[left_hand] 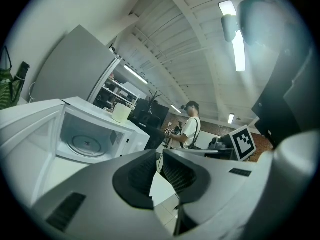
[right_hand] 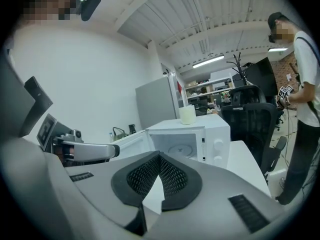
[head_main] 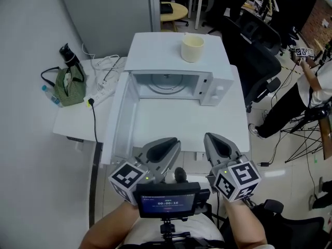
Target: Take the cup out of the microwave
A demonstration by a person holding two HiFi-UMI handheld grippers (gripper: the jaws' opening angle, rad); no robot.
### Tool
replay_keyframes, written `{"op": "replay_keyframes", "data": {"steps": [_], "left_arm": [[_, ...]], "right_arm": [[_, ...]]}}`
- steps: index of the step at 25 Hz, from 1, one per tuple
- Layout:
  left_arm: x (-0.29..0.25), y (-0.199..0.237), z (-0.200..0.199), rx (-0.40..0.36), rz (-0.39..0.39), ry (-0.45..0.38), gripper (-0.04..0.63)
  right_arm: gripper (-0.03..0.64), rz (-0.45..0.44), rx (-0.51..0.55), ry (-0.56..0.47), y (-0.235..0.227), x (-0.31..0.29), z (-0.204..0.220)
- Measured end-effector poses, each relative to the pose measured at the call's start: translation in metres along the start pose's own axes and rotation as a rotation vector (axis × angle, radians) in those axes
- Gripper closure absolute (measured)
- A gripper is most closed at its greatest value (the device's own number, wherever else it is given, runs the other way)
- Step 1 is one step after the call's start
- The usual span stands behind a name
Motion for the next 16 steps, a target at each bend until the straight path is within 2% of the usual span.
{"op": "replay_keyframes", "data": {"steps": [8,16], "left_arm": [[0.030,-0.020,0.019,-0.003,0.040,0.027,0.532],[0.051,-0.028,0.024,-0.012,0.048,0.034,0.532]], "right_arm": [[0.606,0.053,-0.004,0.019,0.032,0.042,0.010],[0.606,0.072,0.010,0.018,0.053,0.058,0.009]]}}
Point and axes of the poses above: the fingertips, and each gripper's own axes: x backward along the fingers, y to its left, z out of its underside, the point moved 10 cm from there along x, backward along the fingers, and after that the axes turned 14 degrees about x, right-handed, at the moved point
